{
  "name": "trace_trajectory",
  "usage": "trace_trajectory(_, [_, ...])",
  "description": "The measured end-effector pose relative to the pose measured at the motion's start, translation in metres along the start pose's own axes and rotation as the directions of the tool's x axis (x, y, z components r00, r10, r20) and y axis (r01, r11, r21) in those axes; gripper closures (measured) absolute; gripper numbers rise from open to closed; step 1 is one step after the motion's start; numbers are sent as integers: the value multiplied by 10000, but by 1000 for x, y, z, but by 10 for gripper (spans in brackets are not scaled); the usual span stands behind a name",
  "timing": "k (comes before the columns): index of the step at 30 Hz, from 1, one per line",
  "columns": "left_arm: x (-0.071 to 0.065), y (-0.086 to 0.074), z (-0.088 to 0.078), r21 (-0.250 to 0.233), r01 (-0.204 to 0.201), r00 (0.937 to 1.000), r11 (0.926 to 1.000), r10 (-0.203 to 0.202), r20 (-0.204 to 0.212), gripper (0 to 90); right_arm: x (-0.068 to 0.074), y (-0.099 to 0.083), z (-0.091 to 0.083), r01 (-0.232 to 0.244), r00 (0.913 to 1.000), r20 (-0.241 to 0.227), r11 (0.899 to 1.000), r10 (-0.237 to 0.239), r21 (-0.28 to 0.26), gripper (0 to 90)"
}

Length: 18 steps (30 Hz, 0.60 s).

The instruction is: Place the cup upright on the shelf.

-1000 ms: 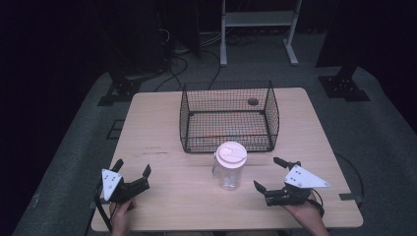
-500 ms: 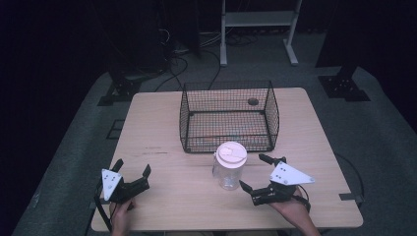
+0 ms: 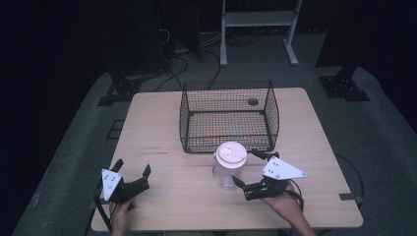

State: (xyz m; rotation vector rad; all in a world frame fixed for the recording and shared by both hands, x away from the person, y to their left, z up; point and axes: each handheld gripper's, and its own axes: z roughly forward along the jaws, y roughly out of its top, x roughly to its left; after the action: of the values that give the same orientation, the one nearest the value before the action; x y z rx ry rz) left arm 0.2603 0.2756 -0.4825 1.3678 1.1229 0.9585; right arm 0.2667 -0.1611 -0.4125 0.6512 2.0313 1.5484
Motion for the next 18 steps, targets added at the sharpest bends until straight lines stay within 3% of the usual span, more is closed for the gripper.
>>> trace_trajectory(18, [0, 0, 0, -10, -3, 10000, 10000, 3, 22, 0, 1, 8, 26, -305, 9995, -117, 9993, 302, -229, 0])
